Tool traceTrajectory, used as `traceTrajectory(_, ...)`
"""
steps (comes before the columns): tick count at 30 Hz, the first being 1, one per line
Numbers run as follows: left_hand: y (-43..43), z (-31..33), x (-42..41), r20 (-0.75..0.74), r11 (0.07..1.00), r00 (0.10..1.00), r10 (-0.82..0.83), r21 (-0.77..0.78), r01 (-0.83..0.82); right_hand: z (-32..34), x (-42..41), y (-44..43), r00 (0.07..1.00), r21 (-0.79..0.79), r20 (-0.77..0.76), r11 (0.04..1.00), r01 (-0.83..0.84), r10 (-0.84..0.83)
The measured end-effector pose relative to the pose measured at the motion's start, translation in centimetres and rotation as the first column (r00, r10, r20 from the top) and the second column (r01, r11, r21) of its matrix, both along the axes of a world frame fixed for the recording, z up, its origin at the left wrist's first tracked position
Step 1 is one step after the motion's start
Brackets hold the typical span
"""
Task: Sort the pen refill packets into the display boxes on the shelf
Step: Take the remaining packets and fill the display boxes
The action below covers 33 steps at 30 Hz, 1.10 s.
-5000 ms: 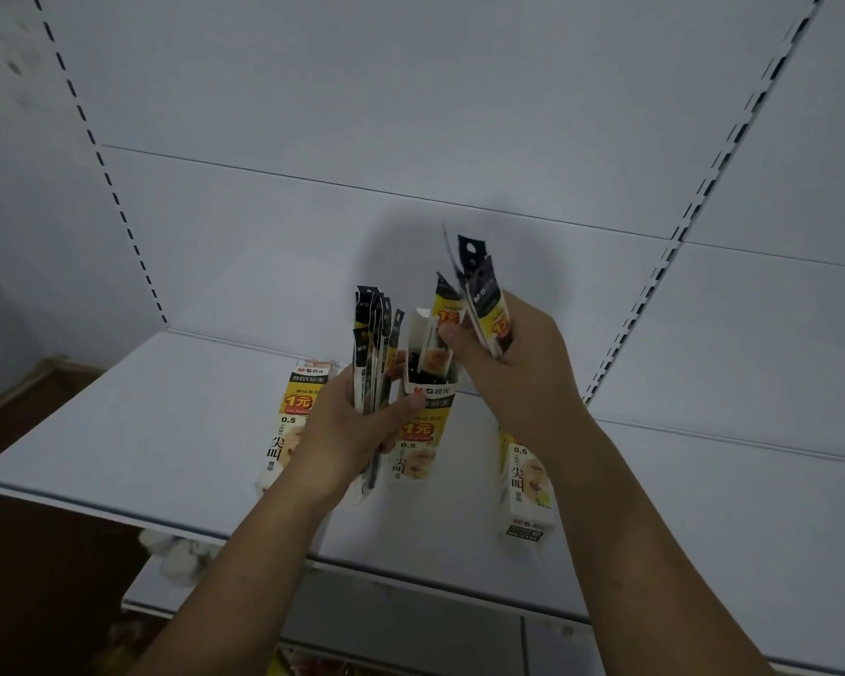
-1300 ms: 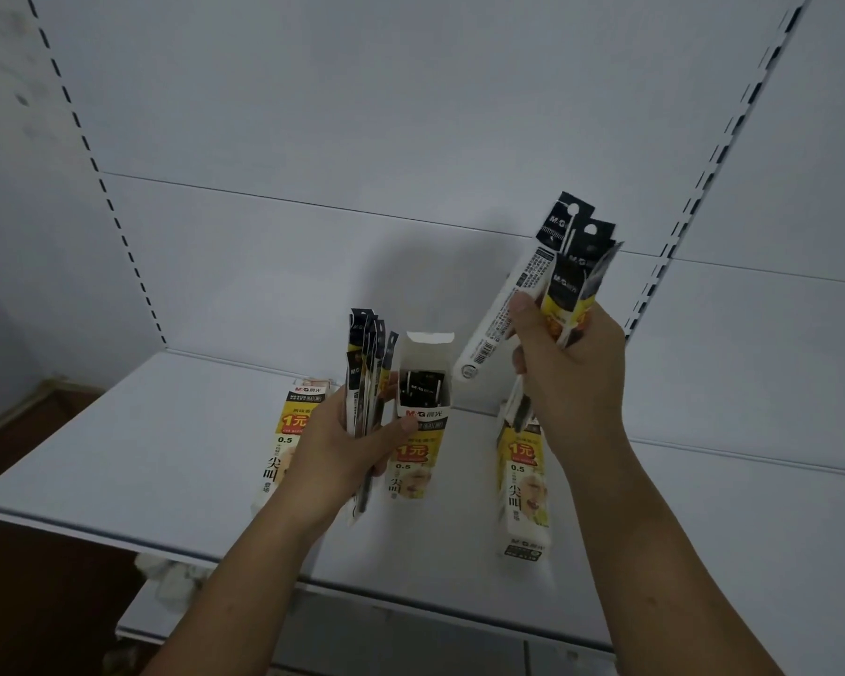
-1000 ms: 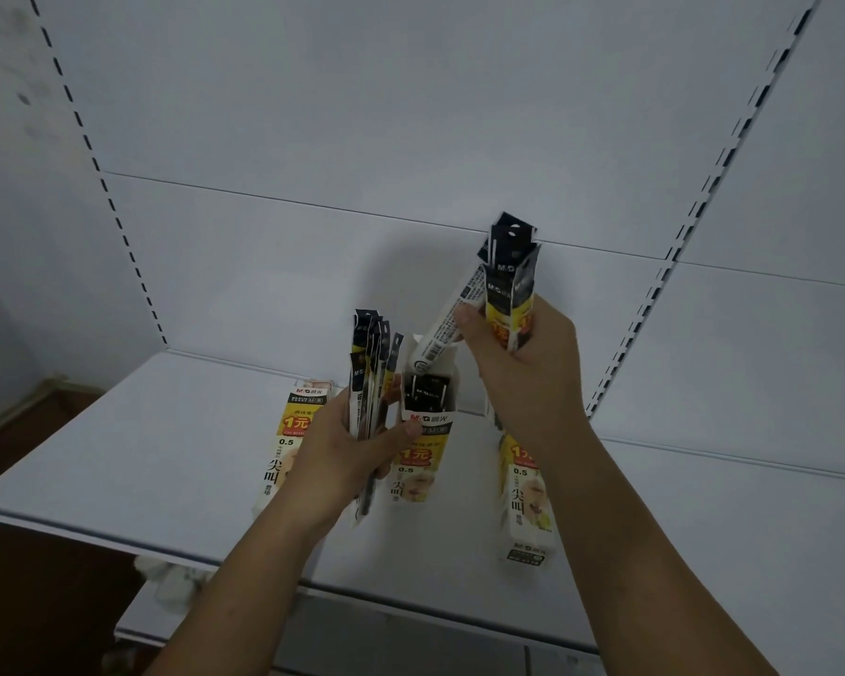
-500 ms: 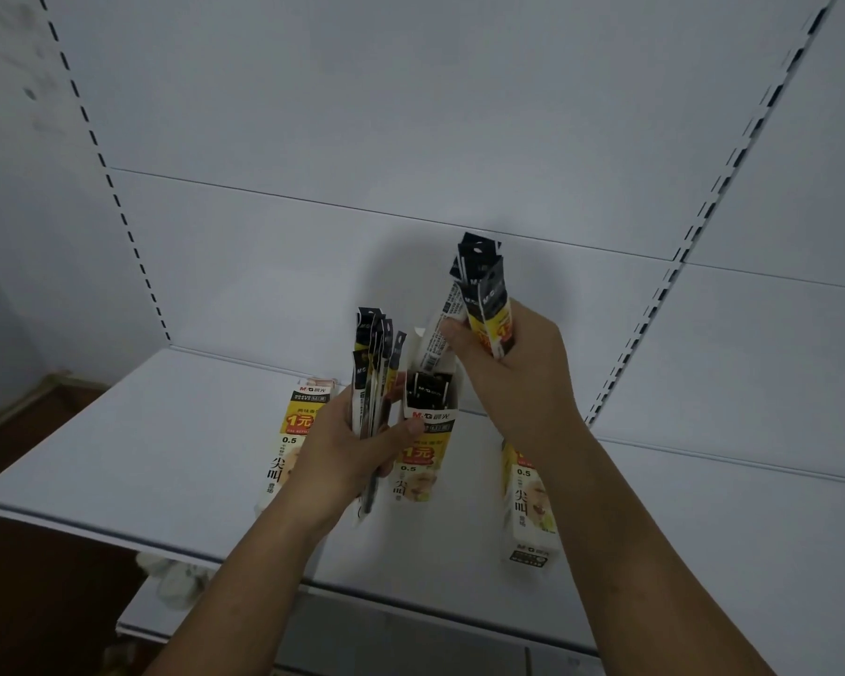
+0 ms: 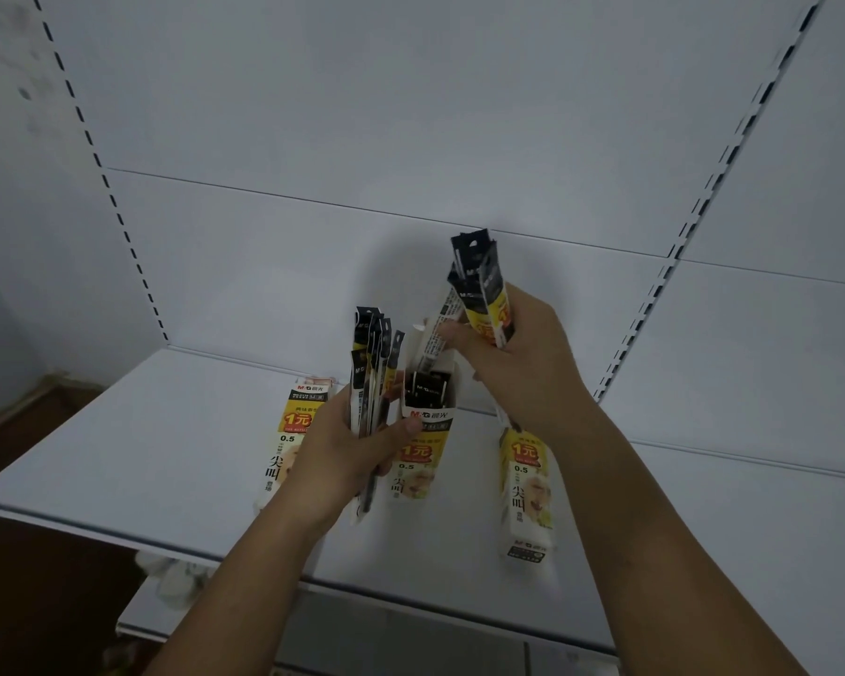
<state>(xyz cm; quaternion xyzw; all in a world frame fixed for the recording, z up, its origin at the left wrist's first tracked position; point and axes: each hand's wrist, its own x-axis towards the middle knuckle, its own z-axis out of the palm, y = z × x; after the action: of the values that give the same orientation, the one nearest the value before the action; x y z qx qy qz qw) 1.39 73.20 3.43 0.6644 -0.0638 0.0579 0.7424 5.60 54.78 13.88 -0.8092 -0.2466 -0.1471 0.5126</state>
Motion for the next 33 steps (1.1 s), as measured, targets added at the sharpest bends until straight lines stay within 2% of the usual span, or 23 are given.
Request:
traceTrajectory(4, 0.0, 0.0, 0.0, 0.0, 1.0, 1.0, 0.009, 0.012, -0.009, -0.2, 0.2, 0.5, 0.998, -0.089, -0.014, 0.995, -0.055, 0.054)
traceTrajectory(15, 0.1, 0.3, -0.5, 0.008, 1.0, 1.0, 0.012, 0.008, -0.012, -0.7, 0.1, 0.7, 0.998, -0.126, -0.009, 0.99, -0.059, 0.059)
traceTrajectory(21, 0.1, 0.6, -0.6, 0.001, 1.0, 1.0, 0.009, -0.004, -0.009, 0.9, -0.8, -0.7, 0.997, -0.025, 0.065, 0.998, 0.053, -0.052)
traceTrajectory(33, -0.6, 0.7, -0.7, 0.022, 0.998, 0.998, 0.062, 0.028, -0.063, -0.6, -1.5, 0.2, 0.988, -0.122, 0.095, 0.984, 0.132, -0.12)
